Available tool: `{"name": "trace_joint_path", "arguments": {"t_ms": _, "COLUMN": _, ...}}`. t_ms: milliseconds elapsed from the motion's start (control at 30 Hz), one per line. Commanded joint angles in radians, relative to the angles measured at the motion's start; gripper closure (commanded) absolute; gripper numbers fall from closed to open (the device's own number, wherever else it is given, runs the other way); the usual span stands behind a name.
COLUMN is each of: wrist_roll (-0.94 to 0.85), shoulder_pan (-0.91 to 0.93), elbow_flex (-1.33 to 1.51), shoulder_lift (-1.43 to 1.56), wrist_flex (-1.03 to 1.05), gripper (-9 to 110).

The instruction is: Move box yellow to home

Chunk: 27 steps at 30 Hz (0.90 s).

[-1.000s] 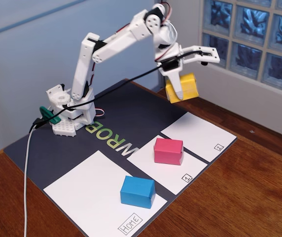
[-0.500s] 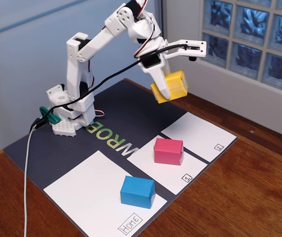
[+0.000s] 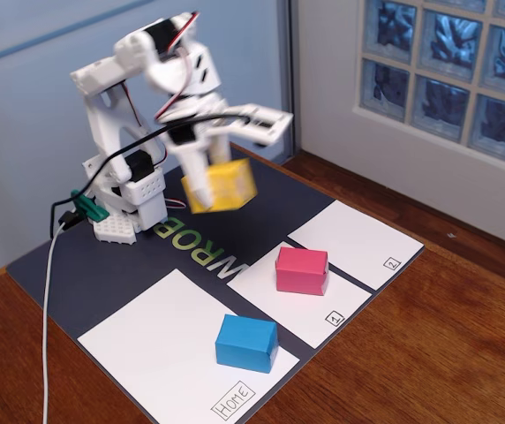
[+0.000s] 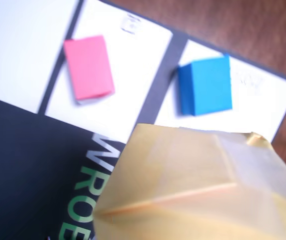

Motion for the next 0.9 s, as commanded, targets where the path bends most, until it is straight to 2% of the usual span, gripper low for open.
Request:
{"name": "trace_joint_path", "arguments": {"t_ms": 0, "wrist_roll": -0.012, "shoulder_pan": 0.074, "elbow_flex": 0.084, "shoulder_lift": 0.083, "wrist_flex": -0.051, "gripper": 102}}
{"name": "trace_joint_path", "arguments": {"t_ms": 400, "wrist_roll": 0.071, "shoulder_pan": 0.279, "elbow_flex": 0.454, "shoulder_lift": 0.144, "wrist_flex": -0.14, "gripper": 102}}
{"name": "trace_joint_path", "arguments": {"t_ms": 867, "wrist_roll": 0.25, "shoulder_pan": 0.422, "elbow_flex": 0.483, "shoulder_lift": -0.071, "wrist_flex": -0.279, "gripper": 102}}
